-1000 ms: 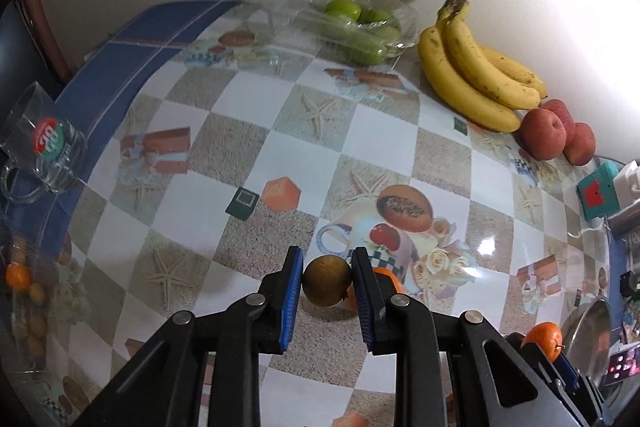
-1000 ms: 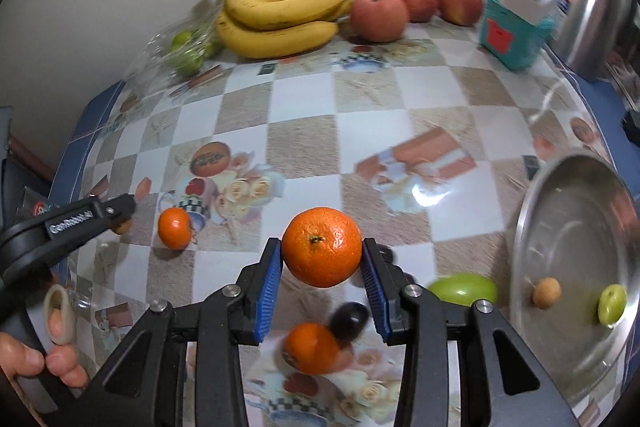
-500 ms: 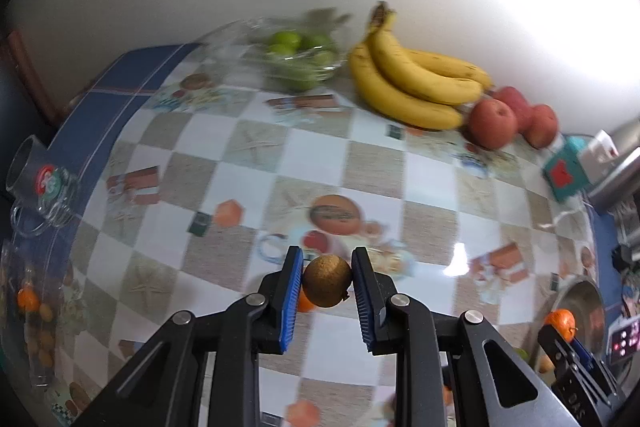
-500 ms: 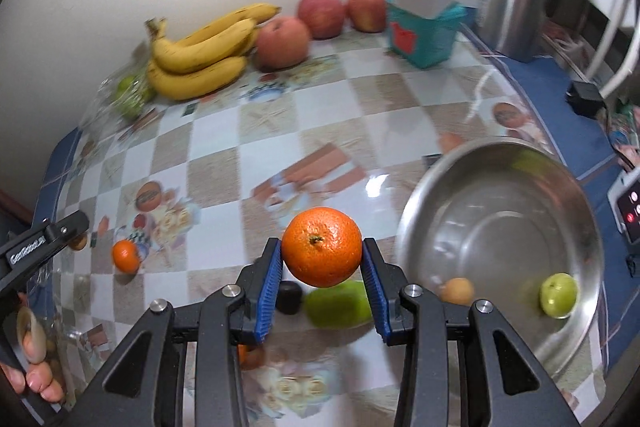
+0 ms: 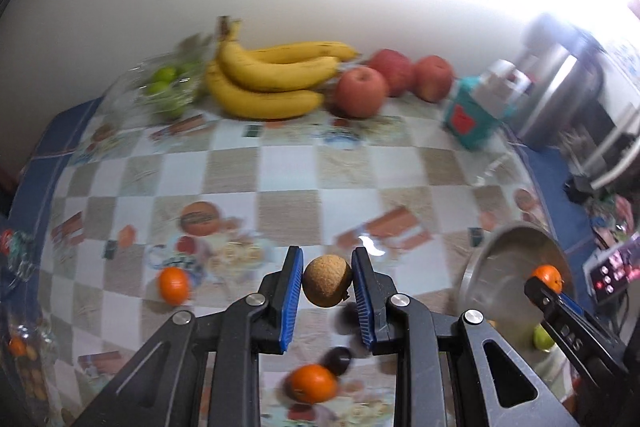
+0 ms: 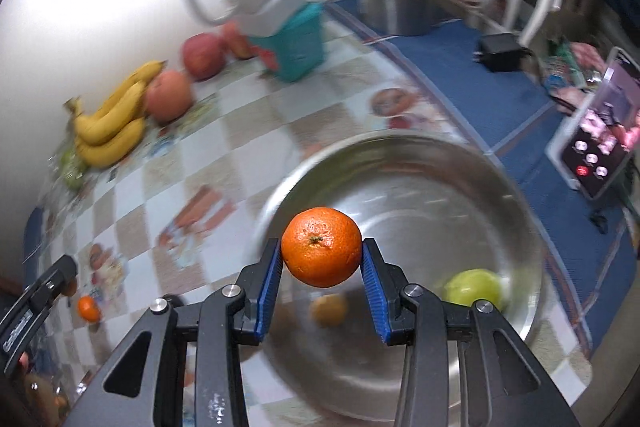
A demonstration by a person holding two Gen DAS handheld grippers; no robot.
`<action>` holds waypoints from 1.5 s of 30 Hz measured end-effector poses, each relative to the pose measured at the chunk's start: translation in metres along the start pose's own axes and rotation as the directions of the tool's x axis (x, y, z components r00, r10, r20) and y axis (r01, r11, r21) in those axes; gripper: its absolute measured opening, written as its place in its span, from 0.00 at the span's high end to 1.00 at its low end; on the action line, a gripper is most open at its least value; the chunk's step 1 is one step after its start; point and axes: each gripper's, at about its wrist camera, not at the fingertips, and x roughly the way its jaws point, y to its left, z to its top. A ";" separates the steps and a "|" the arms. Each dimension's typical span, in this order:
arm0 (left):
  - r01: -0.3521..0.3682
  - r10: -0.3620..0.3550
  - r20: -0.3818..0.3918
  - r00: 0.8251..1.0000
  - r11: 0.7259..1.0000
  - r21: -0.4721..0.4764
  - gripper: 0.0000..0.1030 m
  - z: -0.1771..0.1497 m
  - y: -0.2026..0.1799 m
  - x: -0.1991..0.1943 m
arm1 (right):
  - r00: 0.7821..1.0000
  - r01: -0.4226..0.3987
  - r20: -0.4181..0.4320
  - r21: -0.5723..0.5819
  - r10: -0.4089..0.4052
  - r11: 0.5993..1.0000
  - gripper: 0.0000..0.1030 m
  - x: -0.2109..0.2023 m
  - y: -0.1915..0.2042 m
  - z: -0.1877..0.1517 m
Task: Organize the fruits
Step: 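Carry the orange and kiwi over the steel bowl with both tools, then lower the orange and kiwi into the bowl and open both tools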
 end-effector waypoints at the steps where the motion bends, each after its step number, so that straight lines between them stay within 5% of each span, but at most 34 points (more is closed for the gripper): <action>1: 0.009 -0.009 -0.001 1.000 1.000 0.013 0.74 -0.001 -0.007 0.000 | 1.000 0.012 0.004 0.009 -0.012 1.000 0.60 -0.001 -0.006 0.001; 12: 0.123 -0.123 -0.012 0.992 0.975 0.183 0.74 -0.015 -0.088 0.008 | 0.997 0.069 0.006 0.150 -0.071 0.986 0.60 -0.002 -0.070 0.011; 22: 0.143 -0.154 0.006 0.988 0.926 0.350 0.74 -0.036 -0.149 0.023 | 0.998 0.067 -0.002 0.181 -0.067 0.981 0.60 0.003 -0.086 0.008; 32: 0.123 -0.138 0.007 0.990 0.906 0.405 0.74 -0.048 -0.167 0.049 | 0.996 0.079 -0.050 0.218 -0.070 0.973 0.60 0.024 -0.099 0.003; 45: 0.137 -0.130 -0.045 0.990 0.915 0.379 0.74 -0.050 -0.162 0.076 | 0.993 0.098 -0.093 0.216 -0.080 0.971 0.60 0.042 -0.101 0.001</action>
